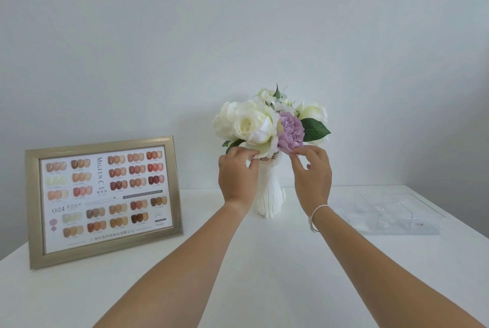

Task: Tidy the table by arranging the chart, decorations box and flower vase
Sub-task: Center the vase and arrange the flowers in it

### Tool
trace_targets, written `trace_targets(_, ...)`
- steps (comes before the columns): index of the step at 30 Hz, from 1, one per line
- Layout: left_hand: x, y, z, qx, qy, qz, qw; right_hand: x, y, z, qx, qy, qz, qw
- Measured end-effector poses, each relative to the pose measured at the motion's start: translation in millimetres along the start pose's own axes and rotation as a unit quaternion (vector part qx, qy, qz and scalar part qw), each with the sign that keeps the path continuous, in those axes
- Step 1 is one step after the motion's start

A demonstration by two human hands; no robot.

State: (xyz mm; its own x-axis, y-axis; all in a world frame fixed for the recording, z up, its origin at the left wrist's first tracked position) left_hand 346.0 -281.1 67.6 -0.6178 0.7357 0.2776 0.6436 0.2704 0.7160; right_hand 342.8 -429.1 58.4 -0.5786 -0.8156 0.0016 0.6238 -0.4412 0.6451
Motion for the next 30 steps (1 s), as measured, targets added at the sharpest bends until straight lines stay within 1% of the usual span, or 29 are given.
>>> trace_targets(9,1.5,0.7,5.5,-0.014,0.02,0.0,1.0,-1.7,-1.0,2.4,-0.005,0.002,0.012,1.0)
trace_targets(18,2.9,-2.6,10.7,-0.002,-0.006,0.018,1.0,0.4,-3.9,1.6,0.01,0.006,0.021,1.0)
trace_targets(23,7.0,-9.3,14.2,-0.036,-0.05,0.054,0.997,7.1,-5.2,6.7,0.026,0.023,0.017,0.999)
trace_targets(25,12.6,-15.0,18.3,-0.025,-0.081,0.043,0.996,11.6,-6.0,9.9,0.036,0.026,0.012,0.999)
trace_targets(30,33.2,-20.5,22.3,0.058,-0.174,-0.028,0.983,20.9,-6.8,10.5,0.028,0.039,0.0,0.999)
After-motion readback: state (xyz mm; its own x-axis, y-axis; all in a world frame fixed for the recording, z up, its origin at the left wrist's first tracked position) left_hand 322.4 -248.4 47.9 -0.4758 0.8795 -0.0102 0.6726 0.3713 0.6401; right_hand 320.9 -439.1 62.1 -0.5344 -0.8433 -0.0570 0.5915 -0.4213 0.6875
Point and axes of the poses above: each hand's wrist, its own y-axis towards the middle knuckle, its own x-axis out of the back of the hand, z = x × y, the point moved 3 cm from there along y, towards the middle knuckle, and after that the axes turned 2 degrees about y, right-handed, at the moved point
